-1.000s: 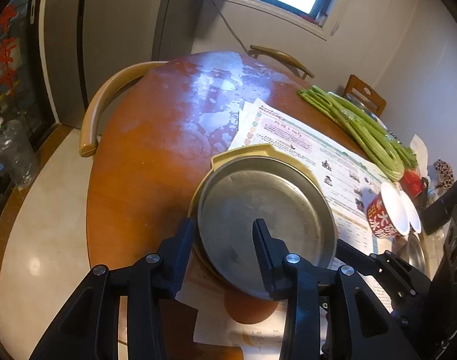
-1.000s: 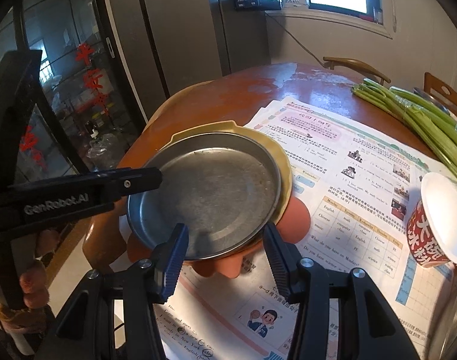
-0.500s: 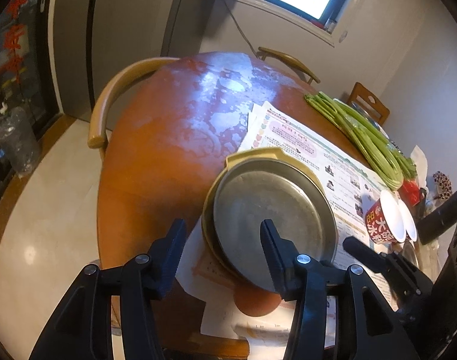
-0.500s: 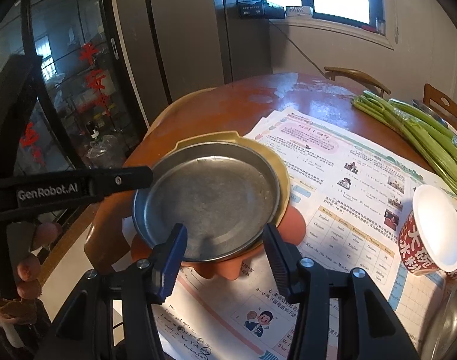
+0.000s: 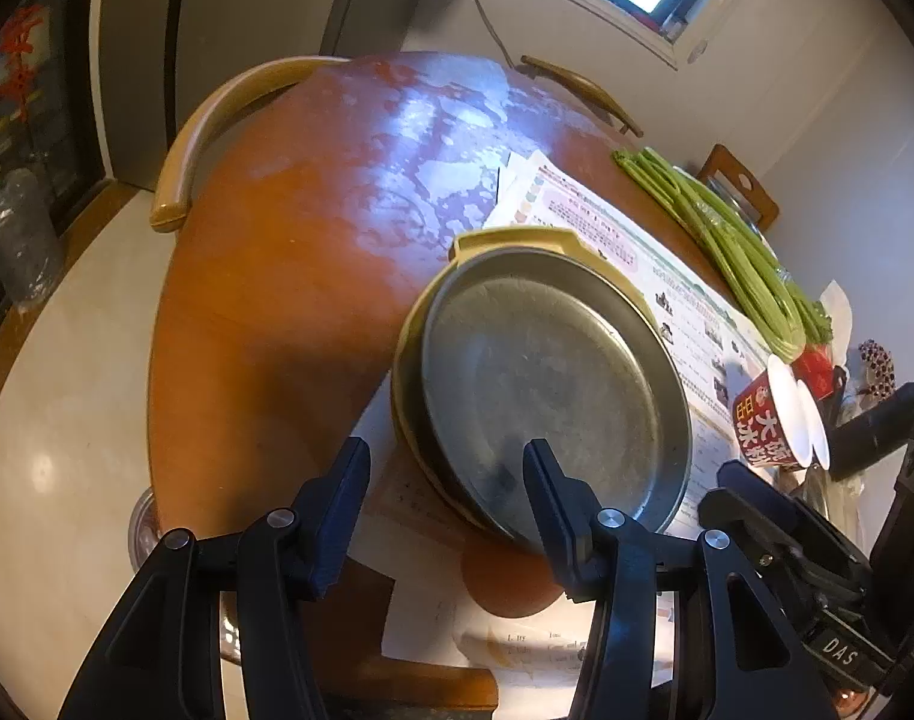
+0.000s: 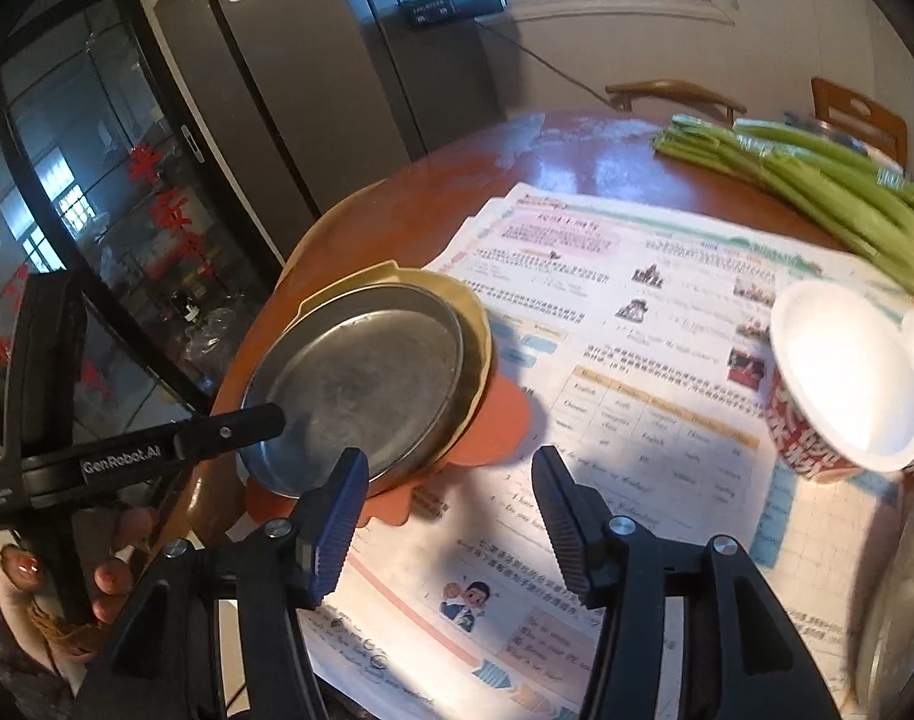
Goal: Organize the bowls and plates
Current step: 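Lower the silver pan onto the yellow plate and open the left tool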
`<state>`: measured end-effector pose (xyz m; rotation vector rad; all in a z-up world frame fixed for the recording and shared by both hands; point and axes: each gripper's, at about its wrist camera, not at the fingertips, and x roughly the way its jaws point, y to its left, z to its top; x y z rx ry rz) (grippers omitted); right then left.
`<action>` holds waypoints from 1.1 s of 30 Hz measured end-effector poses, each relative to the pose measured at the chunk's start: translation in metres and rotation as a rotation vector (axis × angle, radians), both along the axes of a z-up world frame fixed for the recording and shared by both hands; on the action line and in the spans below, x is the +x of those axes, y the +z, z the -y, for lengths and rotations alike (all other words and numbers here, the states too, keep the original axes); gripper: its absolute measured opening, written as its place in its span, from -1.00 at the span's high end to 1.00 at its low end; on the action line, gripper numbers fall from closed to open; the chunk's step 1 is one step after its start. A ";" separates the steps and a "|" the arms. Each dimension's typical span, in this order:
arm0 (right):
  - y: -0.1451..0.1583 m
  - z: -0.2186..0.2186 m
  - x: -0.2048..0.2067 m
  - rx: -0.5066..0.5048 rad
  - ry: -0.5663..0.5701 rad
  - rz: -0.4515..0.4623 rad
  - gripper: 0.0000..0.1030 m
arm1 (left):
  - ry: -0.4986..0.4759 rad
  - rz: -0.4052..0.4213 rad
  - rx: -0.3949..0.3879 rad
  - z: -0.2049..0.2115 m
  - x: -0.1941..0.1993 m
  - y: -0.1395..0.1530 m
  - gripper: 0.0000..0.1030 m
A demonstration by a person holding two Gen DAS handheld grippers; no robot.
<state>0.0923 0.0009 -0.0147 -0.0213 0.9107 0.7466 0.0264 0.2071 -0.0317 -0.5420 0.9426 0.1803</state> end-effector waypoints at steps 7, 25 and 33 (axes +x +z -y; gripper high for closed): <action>-0.014 -0.008 0.007 0.012 -0.011 -0.067 -0.12 | -0.031 -0.008 0.009 0.010 0.011 -0.008 -0.06; -0.017 -0.013 0.032 -0.007 -0.047 -0.045 -0.25 | -0.088 0.000 0.035 0.022 0.061 -0.006 -0.08; -0.013 -0.009 0.058 -0.006 -0.072 -0.049 -0.21 | -0.140 0.005 0.030 0.032 0.098 -0.004 -0.05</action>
